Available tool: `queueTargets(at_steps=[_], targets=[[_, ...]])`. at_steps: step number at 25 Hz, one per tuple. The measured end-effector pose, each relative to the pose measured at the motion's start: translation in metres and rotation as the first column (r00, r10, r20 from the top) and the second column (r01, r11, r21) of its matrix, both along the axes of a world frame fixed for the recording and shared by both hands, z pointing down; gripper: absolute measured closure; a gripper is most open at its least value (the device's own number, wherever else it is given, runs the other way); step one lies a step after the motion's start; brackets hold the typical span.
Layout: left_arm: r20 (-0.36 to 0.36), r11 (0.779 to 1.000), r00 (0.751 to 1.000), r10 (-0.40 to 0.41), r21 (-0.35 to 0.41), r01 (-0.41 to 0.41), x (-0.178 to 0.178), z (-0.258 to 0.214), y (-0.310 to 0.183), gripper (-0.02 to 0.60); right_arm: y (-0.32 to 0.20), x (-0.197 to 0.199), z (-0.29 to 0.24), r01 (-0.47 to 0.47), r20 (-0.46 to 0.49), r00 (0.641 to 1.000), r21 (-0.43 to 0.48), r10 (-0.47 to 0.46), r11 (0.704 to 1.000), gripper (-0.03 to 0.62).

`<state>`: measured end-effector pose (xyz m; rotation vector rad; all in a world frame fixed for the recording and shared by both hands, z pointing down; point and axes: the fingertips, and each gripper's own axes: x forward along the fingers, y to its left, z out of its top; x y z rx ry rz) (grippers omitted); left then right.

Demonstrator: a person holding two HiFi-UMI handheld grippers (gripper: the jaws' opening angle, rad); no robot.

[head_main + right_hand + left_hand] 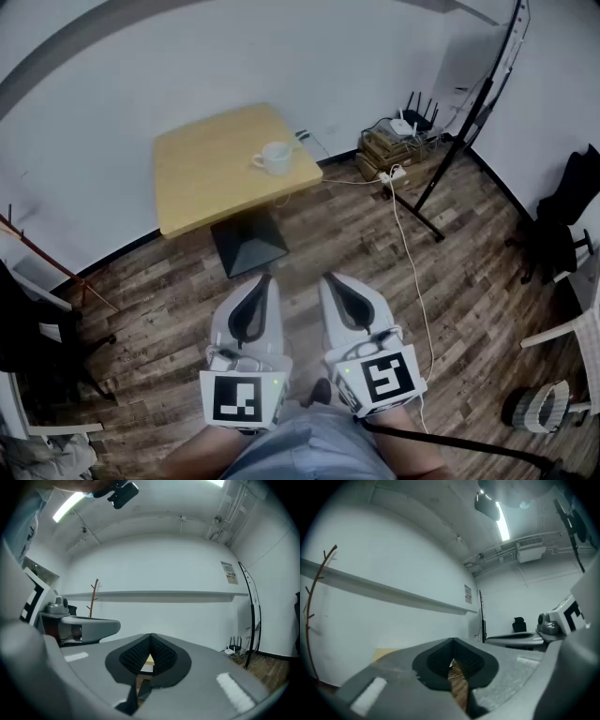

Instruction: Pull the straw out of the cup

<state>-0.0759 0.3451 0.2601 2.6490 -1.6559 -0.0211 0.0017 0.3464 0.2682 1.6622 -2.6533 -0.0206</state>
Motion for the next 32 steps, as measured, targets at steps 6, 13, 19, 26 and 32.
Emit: queueTargets(at_steps=[6, 13, 19, 26, 32], targets=[[0.004, 1.000, 1.000, 0.000, 0.005, 0.000, 0.014, 0.001, 0.001, 0.574, 0.000, 0.012, 0.002, 0.010, 0.008, 1.000, -0.005, -0.010, 1.000, 0.588], [0.030, 1.000, 1.000, 0.001, -0.002, -0.001, 0.034, 0.004, 0.005, 0.574, 0.002, 0.030, 0.003, 0.035, 0.058, 0.998, -0.001, -0.035, 0.999, 0.588], [0.033, 1.000, 0.999, -0.011, -0.016, 0.012, 0.064, 0.009, 0.005, 0.574, -0.002, 0.056, 0.007, 0.060, 0.092, 0.994, -0.002, -0.059, 0.998, 0.587], [0.078, 0.999, 0.996, -0.034, -0.023, 0.036, 0.078, 0.015, 0.011, 0.574, -0.006, 0.067, 0.027, 0.088, 0.132, 0.988, -0.058, -0.079, 0.994, 0.587], [0.100, 0.996, 0.994, -0.040, -0.078, 0.048, 0.067, 0.038, -0.008, 0.574, -0.025, 0.060, 0.049, 0.091, 0.150, 0.986, -0.104, -0.074, 0.990, 0.586]])
